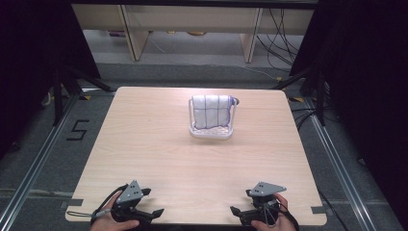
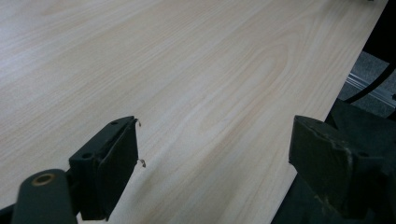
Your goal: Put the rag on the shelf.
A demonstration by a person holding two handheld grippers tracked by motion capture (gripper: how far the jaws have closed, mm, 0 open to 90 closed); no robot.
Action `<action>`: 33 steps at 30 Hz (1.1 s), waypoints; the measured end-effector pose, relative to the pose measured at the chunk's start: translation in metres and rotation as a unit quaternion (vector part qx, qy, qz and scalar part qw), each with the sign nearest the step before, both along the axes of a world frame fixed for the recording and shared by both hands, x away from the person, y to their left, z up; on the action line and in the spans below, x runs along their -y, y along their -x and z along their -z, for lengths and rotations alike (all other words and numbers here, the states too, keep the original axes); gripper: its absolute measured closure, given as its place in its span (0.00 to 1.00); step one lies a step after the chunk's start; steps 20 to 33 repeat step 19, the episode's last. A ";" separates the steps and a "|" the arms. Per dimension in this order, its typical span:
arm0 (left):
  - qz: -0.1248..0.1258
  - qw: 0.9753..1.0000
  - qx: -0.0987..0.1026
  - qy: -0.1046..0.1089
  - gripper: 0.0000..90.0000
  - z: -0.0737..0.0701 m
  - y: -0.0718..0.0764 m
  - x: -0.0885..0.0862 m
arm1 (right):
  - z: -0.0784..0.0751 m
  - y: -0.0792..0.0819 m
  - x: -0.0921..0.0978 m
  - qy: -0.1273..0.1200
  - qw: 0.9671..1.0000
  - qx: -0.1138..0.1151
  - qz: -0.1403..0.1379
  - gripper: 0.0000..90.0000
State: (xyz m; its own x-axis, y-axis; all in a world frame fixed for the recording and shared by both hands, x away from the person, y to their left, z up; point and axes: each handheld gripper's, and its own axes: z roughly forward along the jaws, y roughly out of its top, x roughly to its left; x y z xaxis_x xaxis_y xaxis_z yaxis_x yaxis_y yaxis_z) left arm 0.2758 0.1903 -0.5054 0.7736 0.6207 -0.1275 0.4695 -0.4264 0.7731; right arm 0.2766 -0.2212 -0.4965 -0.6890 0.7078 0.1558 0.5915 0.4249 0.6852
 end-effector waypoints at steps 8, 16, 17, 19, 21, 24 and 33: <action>0.000 1.000 -0.002 -0.015 0.17 0.000 -0.002 -0.002 | 0.001 0.001 -0.003 0.007 1.000 -0.003 -0.002 0.19; -0.005 1.000 -0.003 -0.006 0.17 0.001 -0.001 0.000 | 0.002 0.001 -0.004 0.009 1.000 -0.004 -0.004 0.18; -0.002 1.000 -0.001 -0.007 0.17 0.001 -0.002 -0.001 | 0.002 0.001 -0.004 0.010 1.000 -0.009 0.002 0.19; 0.002 1.000 0.000 -0.013 0.17 0.001 -0.002 -0.002 | 0.003 0.001 -0.005 0.004 1.000 -0.004 0.005 0.19; 0.002 1.000 0.000 -0.013 0.17 0.001 -0.002 -0.002 | 0.003 0.001 -0.005 0.004 1.000 -0.004 0.005 0.19; 0.002 1.000 0.000 -0.013 0.17 0.001 -0.002 -0.002 | 0.003 0.001 -0.005 0.004 1.000 -0.004 0.005 0.19; 0.002 1.000 0.000 -0.013 0.17 0.001 -0.002 -0.002 | 0.003 0.001 -0.005 0.004 1.000 -0.004 0.005 0.19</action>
